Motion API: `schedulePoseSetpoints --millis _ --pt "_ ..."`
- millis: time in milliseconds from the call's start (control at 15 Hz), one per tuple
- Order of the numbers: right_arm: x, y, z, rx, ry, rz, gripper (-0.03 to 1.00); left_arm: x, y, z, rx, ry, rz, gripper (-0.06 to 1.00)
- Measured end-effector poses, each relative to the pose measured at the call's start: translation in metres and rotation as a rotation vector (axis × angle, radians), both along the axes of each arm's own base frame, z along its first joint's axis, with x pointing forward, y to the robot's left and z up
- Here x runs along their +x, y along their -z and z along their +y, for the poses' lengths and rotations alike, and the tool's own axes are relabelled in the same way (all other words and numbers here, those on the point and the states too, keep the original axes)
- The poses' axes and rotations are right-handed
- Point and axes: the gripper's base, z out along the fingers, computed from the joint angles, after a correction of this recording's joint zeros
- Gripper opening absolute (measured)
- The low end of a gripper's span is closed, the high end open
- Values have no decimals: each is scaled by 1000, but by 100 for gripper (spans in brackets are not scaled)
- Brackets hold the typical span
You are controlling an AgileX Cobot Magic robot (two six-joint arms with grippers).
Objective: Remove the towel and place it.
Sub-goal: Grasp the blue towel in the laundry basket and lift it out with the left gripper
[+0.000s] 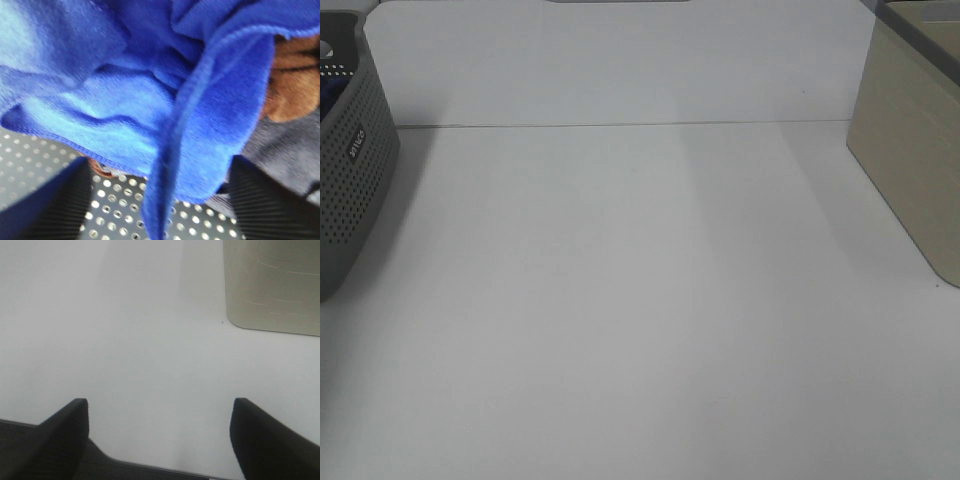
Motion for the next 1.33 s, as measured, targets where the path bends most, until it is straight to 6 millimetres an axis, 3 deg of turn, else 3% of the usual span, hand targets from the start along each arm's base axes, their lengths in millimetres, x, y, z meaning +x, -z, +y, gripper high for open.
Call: schedulePoseSetpoints --millis 67,133,333,867,1133,1333 --pt "0 0 0 0 0 0 76 1 0 0 4 9 -13 57" --pt "0 0 0 0 0 0 76 4 -1 0 5 21 -37 36" --pt "0 0 0 0 0 0 76 4 -1 0 2 22 -41 2" --pt "0 0 0 0 0 0 76 -1 -7 -1 -55 -152 -86 0" --pt "0 0 0 0 0 0 76 -17 -79 -19 -55 -140 -261 0" --pt "0 0 0 0 0 0 76 -43 -146 -39 -58 -92 -433 0"
